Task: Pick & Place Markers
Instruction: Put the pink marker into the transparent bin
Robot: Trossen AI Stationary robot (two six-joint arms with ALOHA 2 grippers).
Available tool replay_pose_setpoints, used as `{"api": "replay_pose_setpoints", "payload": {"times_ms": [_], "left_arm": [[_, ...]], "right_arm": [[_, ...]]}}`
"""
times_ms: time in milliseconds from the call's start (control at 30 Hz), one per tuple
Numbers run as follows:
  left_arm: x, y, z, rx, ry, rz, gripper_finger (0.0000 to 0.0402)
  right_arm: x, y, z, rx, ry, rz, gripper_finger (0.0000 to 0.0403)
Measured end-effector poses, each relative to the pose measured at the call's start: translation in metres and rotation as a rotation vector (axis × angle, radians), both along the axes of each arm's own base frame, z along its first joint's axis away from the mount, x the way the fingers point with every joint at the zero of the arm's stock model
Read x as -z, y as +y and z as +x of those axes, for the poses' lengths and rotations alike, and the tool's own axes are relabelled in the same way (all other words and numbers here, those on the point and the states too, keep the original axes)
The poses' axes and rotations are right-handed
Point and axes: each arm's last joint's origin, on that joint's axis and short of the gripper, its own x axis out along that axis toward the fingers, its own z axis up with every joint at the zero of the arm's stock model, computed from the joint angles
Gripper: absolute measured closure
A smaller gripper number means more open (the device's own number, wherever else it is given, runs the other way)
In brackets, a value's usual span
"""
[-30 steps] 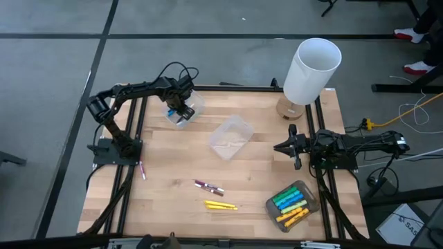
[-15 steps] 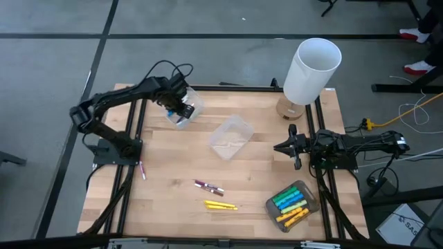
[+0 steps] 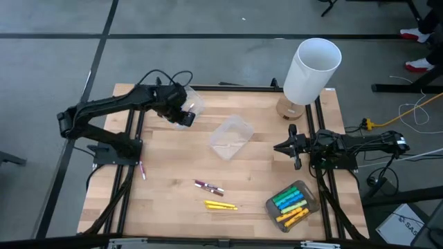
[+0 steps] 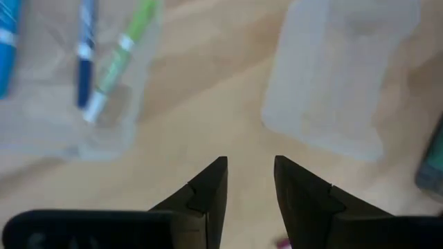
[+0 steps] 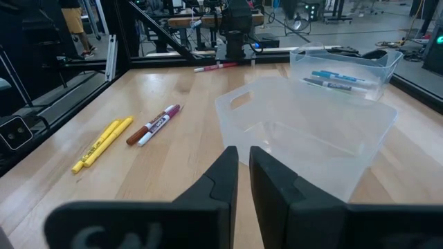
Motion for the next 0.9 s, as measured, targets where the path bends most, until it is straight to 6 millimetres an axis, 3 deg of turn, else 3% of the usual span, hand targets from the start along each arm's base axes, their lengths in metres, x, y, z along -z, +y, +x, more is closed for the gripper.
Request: {"api": "replay_pose_setpoints", "payload": {"times_ms": [367,900], "left_arm": [[0.005,-0.052,0.004,-0.005,0.109,-0.273,0.0288],[0.008,-0.132,-0.002,-0.174,0.285,-0.359,0.0288]], "right_arm": [[0.0,0.0,0.0,0.0,0.0,0.0,0.0363],[0.0,0.0,0.0,0.0,0.0,0.0,0.0363]]}}
